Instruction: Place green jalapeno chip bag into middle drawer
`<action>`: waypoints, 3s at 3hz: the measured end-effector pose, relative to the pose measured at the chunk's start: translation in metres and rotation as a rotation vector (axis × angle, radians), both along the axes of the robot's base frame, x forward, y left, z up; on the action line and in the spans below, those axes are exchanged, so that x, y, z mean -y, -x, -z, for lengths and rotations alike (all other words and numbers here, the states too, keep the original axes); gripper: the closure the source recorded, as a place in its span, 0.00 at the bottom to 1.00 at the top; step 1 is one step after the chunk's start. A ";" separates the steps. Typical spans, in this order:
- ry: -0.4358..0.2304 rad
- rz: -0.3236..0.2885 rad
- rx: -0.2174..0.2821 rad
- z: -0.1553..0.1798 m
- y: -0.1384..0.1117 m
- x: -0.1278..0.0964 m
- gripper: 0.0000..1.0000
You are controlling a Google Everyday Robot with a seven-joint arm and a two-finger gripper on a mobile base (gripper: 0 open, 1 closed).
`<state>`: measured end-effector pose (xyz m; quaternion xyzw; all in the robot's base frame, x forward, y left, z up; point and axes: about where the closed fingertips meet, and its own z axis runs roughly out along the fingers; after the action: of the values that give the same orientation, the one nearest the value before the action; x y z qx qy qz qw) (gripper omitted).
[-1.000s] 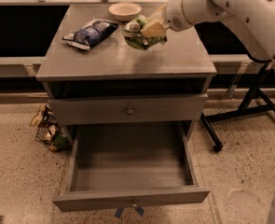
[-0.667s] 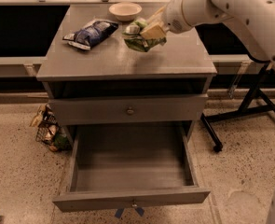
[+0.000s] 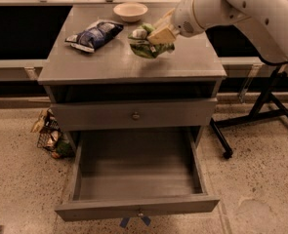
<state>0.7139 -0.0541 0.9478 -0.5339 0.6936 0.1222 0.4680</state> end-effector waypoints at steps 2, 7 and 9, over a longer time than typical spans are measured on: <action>0.041 -0.187 -0.077 -0.013 0.121 -0.020 1.00; 0.191 -0.298 -0.208 0.134 0.229 -0.041 1.00; 0.137 -0.289 -0.234 0.248 0.262 -0.051 1.00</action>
Offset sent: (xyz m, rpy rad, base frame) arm -0.1779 0.0263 0.0188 -0.0692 0.0993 0.2868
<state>0.4519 -0.0027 0.6999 -0.6405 0.6663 0.2018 0.3242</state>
